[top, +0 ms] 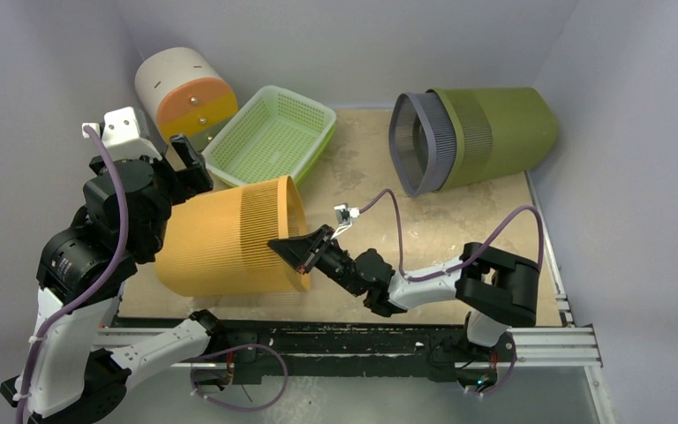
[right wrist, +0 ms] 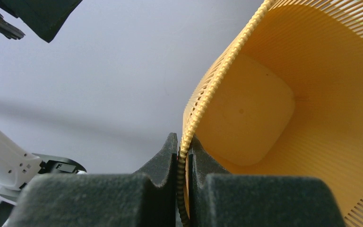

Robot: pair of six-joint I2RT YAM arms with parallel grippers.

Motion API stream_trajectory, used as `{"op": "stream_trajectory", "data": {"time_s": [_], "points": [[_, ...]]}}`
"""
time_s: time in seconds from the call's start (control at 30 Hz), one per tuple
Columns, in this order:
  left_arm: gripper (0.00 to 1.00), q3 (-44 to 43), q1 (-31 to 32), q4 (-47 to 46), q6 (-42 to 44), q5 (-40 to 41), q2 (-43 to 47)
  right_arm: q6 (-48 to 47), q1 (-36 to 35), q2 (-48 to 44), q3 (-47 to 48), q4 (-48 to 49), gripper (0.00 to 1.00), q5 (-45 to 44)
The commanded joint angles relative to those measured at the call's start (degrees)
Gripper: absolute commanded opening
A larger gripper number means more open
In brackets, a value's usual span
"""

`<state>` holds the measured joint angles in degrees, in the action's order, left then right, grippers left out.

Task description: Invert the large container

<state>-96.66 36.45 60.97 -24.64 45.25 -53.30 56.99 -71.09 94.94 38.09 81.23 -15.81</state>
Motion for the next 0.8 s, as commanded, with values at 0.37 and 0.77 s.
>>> {"op": "stream_trajectory", "data": {"time_s": [0.37,0.77], "points": [[0.89,1.67,0.12,-1.58,1.21,1.85,-0.86,19.71,17.46,-5.75,-26.91,32.74,0.0,2.47],[0.89,4.84,0.11,-2.01,0.4,1.98,0.25,22.62,23.81,-12.74,-41.51,27.0,0.0,-1.24]]}}
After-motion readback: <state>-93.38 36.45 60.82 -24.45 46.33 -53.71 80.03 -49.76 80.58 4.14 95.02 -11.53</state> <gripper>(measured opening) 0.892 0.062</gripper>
